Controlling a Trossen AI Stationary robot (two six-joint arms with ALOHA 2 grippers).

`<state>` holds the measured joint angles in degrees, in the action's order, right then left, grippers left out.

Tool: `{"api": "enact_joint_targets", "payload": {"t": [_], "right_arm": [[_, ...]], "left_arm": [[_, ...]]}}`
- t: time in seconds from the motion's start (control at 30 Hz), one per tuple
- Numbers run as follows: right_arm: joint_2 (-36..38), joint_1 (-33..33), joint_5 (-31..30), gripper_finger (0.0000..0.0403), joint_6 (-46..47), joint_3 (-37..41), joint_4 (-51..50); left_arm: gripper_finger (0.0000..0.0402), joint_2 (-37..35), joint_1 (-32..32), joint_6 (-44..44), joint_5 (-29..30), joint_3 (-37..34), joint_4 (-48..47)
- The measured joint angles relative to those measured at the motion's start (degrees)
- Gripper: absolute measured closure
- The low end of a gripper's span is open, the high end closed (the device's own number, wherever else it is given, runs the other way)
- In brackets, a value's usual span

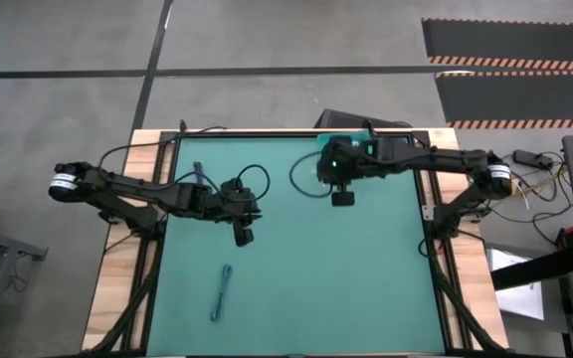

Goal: Pick and place USB-C Cables
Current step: Put the white charger cable into the blue bin

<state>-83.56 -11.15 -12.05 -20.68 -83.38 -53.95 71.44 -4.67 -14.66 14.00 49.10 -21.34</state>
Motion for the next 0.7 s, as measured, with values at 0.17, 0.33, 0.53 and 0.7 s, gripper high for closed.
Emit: {"api": "enact_joint_targets", "payload": {"t": [0.17, 0.33, 0.53, 0.7], "right_arm": [[-1.4, -5.2, 0.4, 0.0383, -5.7, -1.8, -0.1], [-2.2, -10.8, 4.1, 0.0383, -16.9, -2.0, -0.7], [-2.8, -18.5, 11.8, 0.0383, -25.1, -1.9, -0.7], [-3.7, -24.4, 15.2, 0.0383, -28.4, -1.9, 0.0]], "left_arm": [[0.0356, 0.0, 0.0, 0.0, 0.0, 0.0, 0.2], [0.0356, 0.0, 0.0, -0.1, 0.0, 0.0, 0.4], [0.0356, 0.0, 0.0, -0.1, 0.0, 0.0, 1.5], [0.0356, 0.0, 0.0, -0.2, 0.0, 0.0, 2.2]]}}
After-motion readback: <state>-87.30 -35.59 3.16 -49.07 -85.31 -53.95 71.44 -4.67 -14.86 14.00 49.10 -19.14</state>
